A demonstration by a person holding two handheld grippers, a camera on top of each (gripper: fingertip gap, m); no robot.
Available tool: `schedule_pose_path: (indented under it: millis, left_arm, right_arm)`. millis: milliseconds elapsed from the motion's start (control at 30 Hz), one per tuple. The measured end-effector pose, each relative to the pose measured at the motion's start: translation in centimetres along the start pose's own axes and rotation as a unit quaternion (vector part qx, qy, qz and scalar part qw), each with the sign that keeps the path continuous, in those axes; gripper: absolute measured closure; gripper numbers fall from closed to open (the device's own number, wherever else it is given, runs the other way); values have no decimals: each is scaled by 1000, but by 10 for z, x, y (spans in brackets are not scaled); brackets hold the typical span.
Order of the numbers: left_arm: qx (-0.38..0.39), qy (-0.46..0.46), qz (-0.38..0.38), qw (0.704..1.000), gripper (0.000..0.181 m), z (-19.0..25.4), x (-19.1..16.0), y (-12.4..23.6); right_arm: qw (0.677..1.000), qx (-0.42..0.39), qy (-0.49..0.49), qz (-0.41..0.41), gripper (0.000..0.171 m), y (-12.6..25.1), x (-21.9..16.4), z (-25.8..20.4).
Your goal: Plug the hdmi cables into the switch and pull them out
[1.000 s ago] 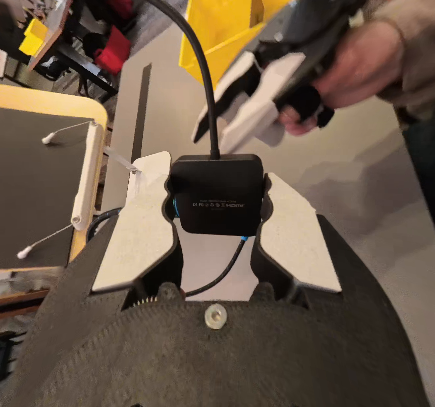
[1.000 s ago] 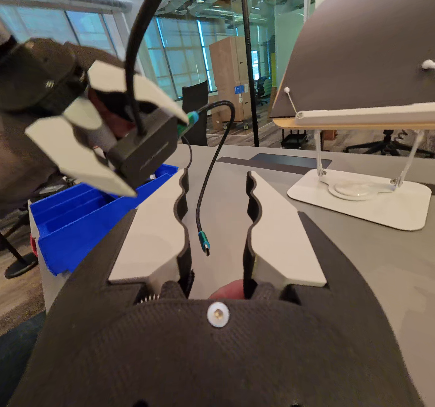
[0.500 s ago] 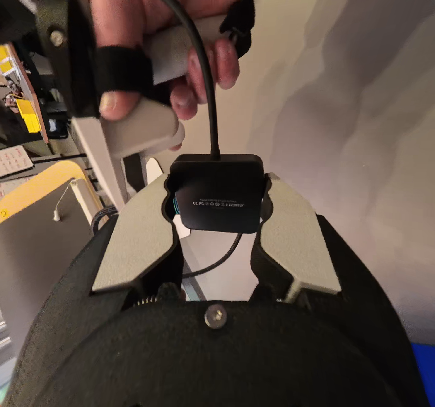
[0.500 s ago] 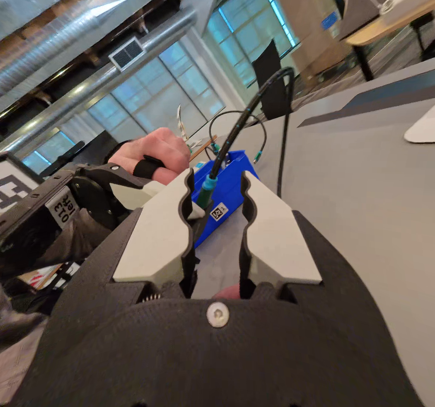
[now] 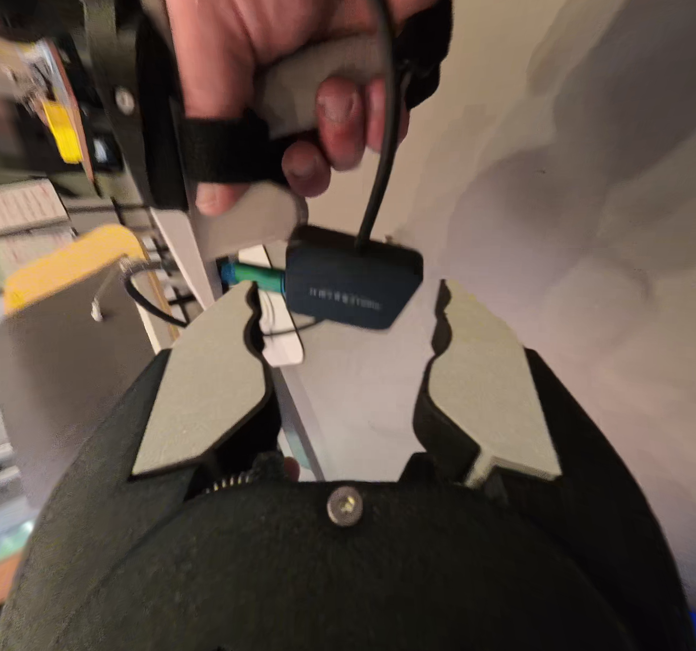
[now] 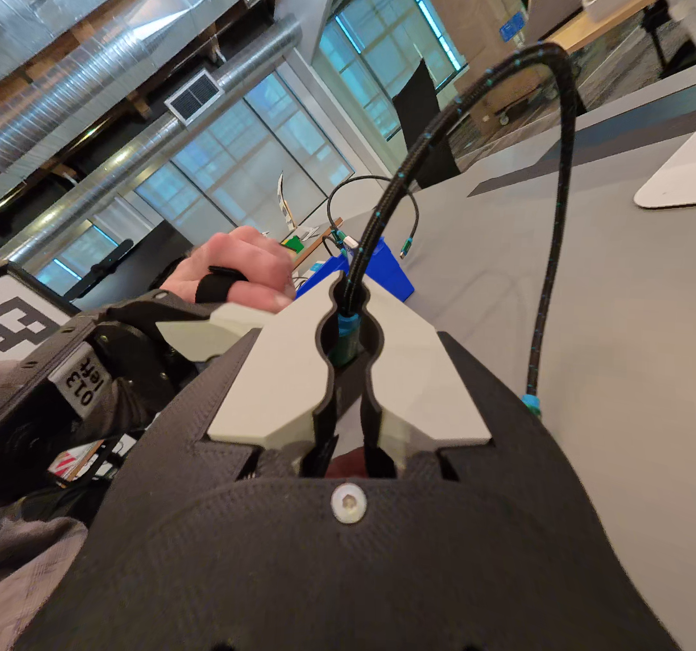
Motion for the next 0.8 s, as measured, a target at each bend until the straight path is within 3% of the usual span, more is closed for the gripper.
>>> schedule_pose_path:
  millis: [33, 133, 267, 467, 533, 633, 733, 800]
  left_arm:
    - [0, 19, -10, 1000, 85, 0, -4, 2]
    - [27, 61, 2, 998, 85, -3, -11, 9]
    - [33, 184, 46, 981, 79, -3, -15, 13]
    - [-18, 411, 197, 890, 56, -5, 0, 13]
    - [-54, 459, 211, 861, 50, 0, -1, 7]
    - [-82, 483, 243, 837, 53, 4, 2, 1]
    - [-86, 477, 243, 840, 60, 7, 3, -8]
    - [-79, 467, 253, 844, 76, 5, 6, -9]
  right_arm:
    - [1000, -3, -2, 4, 171, 1, 2, 2]
    - [1000, 0, -12, 20, 171, 4, 8, 3]
    - [999, 8, -21, 29, 171, 4, 9, -1]
    - [998, 33, -14, 44, 171, 4, 11, -14]
    - [998, 41, -12, 47, 171, 4, 11, -18]
    - [997, 54, 0, 50, 171, 4, 11, -25]
    - [996, 69, 13, 54, 171, 5, 11, -33]
    - [995, 77, 19, 56, 171, 5, 10, -39]
Point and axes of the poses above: each gripper's, where its closed fingertips meet, y back along the fingers, x out of its top, z = x × y across the jaws, the point moved 1 cm from there along y, back along the fingers, and after that the axes turned 11 degrees about -x, right-handed, at the moved point
